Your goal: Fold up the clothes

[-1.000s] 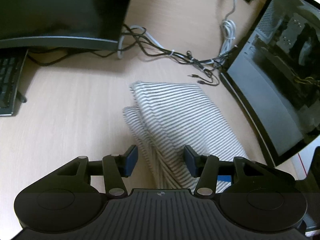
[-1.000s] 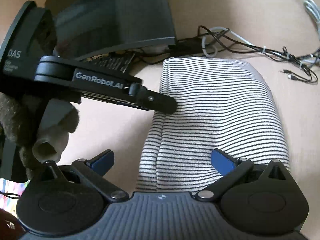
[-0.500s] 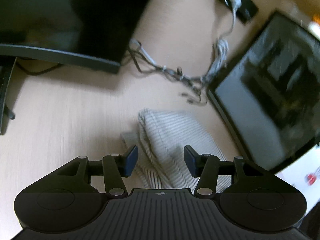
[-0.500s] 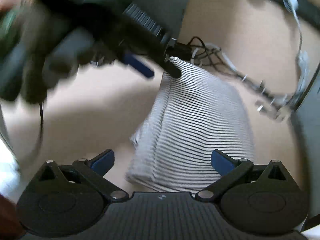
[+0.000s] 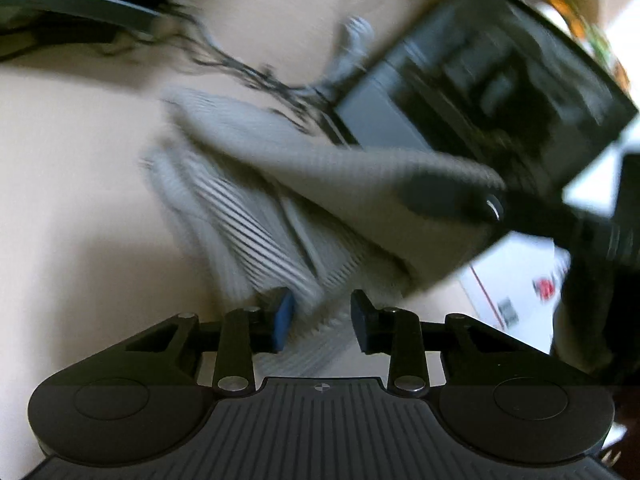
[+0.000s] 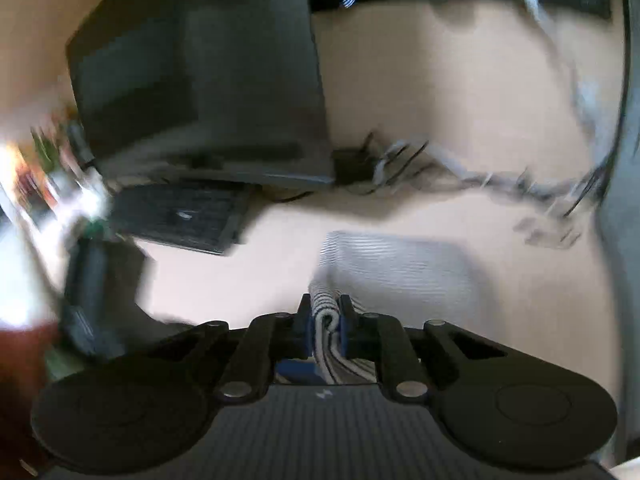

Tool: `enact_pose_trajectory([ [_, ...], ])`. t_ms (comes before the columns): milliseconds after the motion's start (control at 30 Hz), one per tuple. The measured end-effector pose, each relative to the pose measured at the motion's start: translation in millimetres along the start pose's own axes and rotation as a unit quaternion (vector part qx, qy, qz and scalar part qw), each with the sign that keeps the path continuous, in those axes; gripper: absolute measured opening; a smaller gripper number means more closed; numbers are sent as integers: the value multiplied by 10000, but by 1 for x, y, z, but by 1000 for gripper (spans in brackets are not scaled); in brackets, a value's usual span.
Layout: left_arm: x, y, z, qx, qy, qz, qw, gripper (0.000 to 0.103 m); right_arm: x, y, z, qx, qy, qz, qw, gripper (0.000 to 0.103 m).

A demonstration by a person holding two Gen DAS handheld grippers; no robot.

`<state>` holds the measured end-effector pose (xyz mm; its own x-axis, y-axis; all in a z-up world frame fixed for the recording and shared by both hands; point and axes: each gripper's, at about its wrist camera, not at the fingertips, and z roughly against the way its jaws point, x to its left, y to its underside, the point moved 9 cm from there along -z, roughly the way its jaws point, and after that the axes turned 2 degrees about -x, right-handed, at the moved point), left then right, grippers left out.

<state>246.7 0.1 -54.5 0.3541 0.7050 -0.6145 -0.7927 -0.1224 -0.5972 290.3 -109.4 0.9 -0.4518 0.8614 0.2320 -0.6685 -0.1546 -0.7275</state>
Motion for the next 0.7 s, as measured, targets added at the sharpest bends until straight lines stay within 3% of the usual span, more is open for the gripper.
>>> enact_pose_trajectory([
  [33,-2,4,0,33,21,-92,10000,40,0,-2,-3,107,-202,-255,9994,12],
  [200,6,14,35,37,8,-204,9998,52,-9,45,-35,829,-191,-323,9958,13],
  [300,24,-4,62,-260,-313,-95,9991,52,6,61,-37,792,82,400,9960,14],
  [367,19,-26,67,-498,-274,-167,9982,52,16,72,-38,758,268,895,9927,15],
  [533,-3,-76,21,-728,-188,-412,9963,54,34,81,-42,712,634,1706,9807,28],
  [667,22,-75,-35,-321,-640,-369,9967,45,34,76,-33,705,628,1706,9808,35],
  [700,26,-72,-38,-313,-670,-381,9965,42,30,71,-24,647,573,1590,9835,44],
])
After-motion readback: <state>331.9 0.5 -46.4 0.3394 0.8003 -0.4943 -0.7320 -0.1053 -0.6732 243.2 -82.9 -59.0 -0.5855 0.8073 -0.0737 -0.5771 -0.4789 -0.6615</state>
